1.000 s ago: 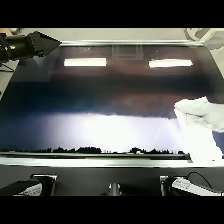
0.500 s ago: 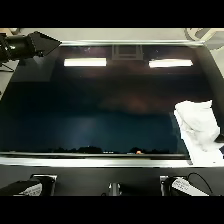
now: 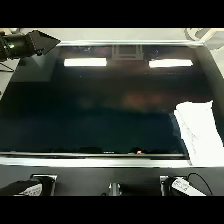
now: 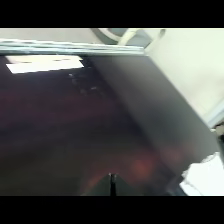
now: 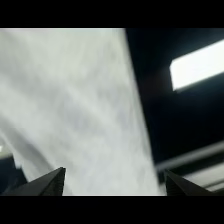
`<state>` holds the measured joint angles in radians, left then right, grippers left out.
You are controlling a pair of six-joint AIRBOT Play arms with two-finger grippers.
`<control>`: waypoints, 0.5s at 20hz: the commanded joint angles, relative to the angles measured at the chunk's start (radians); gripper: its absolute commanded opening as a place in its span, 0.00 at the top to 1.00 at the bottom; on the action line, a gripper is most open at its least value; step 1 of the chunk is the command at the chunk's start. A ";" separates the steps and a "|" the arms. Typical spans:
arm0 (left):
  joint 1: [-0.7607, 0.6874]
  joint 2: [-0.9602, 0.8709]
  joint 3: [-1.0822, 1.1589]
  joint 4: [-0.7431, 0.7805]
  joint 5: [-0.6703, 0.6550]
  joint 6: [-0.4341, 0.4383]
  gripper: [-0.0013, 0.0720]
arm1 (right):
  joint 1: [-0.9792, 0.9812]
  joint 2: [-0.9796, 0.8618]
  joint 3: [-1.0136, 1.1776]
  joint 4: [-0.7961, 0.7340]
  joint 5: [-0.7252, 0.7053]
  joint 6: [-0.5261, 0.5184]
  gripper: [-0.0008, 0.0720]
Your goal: Fold the shirts.
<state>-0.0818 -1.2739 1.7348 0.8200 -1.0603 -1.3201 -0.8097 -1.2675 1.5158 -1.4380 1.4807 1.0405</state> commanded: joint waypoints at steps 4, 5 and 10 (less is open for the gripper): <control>-0.162 -0.062 0.087 0.965 -0.238 -0.320 0.93 | 0.395 0.058 0.320 0.049 -0.206 -0.070 0.07; -0.164 -0.082 0.076 0.965 -0.292 -0.323 0.90 | 0.486 0.043 0.311 0.027 -0.123 -0.038 0.11; -0.167 -0.098 -0.169 0.884 -0.497 -0.409 0.00 | 0.748 -0.080 0.103 0.005 0.249 0.013 0.08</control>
<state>-0.2382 -1.3762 1.6913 1.6547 -1.4406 -1.6676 -0.1951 -1.3033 1.7115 -1.4208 1.5551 1.0340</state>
